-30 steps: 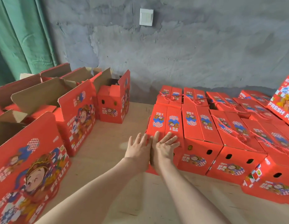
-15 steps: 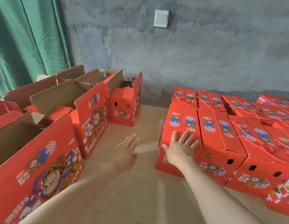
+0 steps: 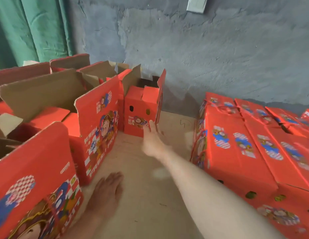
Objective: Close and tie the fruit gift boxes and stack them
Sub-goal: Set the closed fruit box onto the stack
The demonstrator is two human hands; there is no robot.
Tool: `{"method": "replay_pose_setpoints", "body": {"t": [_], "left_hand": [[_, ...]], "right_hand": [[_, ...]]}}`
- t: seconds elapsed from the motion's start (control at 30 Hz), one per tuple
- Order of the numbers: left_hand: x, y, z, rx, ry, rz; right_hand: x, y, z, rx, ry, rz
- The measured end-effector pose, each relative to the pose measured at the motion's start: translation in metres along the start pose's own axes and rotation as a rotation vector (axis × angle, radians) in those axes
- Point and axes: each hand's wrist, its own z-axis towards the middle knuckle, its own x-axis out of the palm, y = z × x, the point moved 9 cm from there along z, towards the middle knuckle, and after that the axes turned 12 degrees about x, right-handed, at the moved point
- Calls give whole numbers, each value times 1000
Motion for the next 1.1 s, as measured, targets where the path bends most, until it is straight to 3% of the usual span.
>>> {"method": "replay_pose_setpoints", "body": {"t": [0.2,0.3,0.5,0.63,0.77,0.9,1.0,1.1], "left_hand": [[11,1,1,85,-109,12],[6,-8,5,100,-41,78],[1,-9,3,132,8,120],[-6,-13,1,89,-3,95],[-8,-2,1,56,-114,111],[-9,11,-3,-114,-134,25],[-3,12,-9,-127,-62,62],[-20,1,-14,-180,-188,-240]], "right_hand": [[35,14,77,58,-8,125],[38,19,108,71,-25,210],[48,13,141,71,178,280],[25,8,111,30,-67,202],[18,5,59,-26,-153,199],[24,0,1,6,-156,148],[31,-1,-50,-57,-126,156],[38,-10,-100,-76,-50,170]]}}
